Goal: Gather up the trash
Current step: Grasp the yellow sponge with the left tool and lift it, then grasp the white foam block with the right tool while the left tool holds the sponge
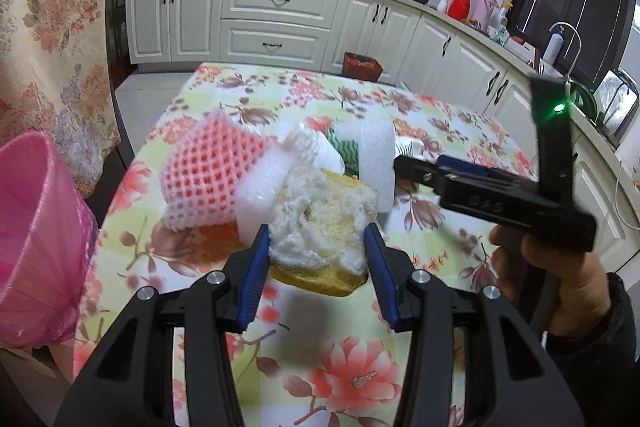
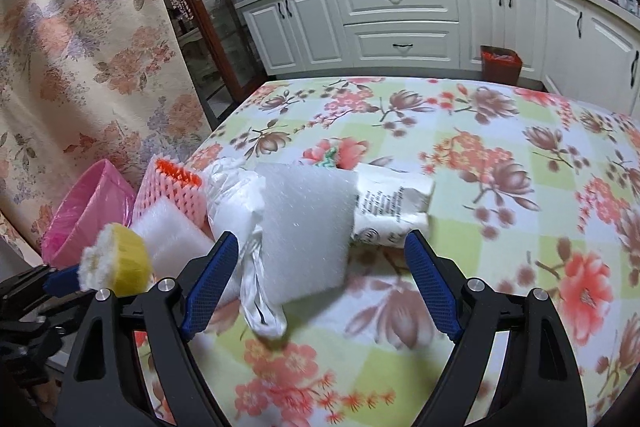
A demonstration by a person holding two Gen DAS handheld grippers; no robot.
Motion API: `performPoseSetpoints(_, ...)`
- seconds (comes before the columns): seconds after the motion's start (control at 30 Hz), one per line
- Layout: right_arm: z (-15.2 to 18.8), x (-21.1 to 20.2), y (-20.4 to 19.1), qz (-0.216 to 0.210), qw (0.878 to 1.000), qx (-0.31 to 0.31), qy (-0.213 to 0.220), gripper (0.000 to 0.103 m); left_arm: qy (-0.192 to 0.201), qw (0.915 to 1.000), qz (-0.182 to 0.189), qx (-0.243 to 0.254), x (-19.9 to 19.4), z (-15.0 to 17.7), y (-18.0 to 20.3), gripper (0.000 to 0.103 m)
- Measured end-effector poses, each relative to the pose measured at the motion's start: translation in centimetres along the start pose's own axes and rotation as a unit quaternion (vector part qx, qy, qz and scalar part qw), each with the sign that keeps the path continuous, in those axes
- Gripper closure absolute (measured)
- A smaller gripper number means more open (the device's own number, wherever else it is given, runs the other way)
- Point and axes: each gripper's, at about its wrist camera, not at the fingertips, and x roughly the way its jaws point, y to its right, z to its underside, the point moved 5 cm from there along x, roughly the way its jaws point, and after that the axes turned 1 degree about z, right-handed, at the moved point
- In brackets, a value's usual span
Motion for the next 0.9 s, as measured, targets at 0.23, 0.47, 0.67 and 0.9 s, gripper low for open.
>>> performPoseSetpoints(0.23,0.0,2.4,0.0,-0.010,1.000,0.009,-0.021,0.026,0.017,0.9998,-0.008,-0.008,-1.4,-1.0,-1.1,0.057)
performPoseSetpoints(0.47,0.3,4.2,0.6,-0.025,0.999,0.025,-0.040,0.032,0.024,0.9994,-0.016,-0.018,-2.2,-1.3,-2.5,0.057)
performPoseSetpoints(0.67,0.6,4.5,-0.1,-0.026,0.998,0.014,-0.047,0.048,0.026,0.9992,-0.020,-0.022,-2.4,-1.3,-3.1,0.057)
performPoseSetpoints(0.9,0.4,2.4,-0.6,0.001,1.000,-0.006,-0.026,0.048,0.036,0.9986,-0.024,-0.028,-3.3,-1.3,-3.5,0.057)
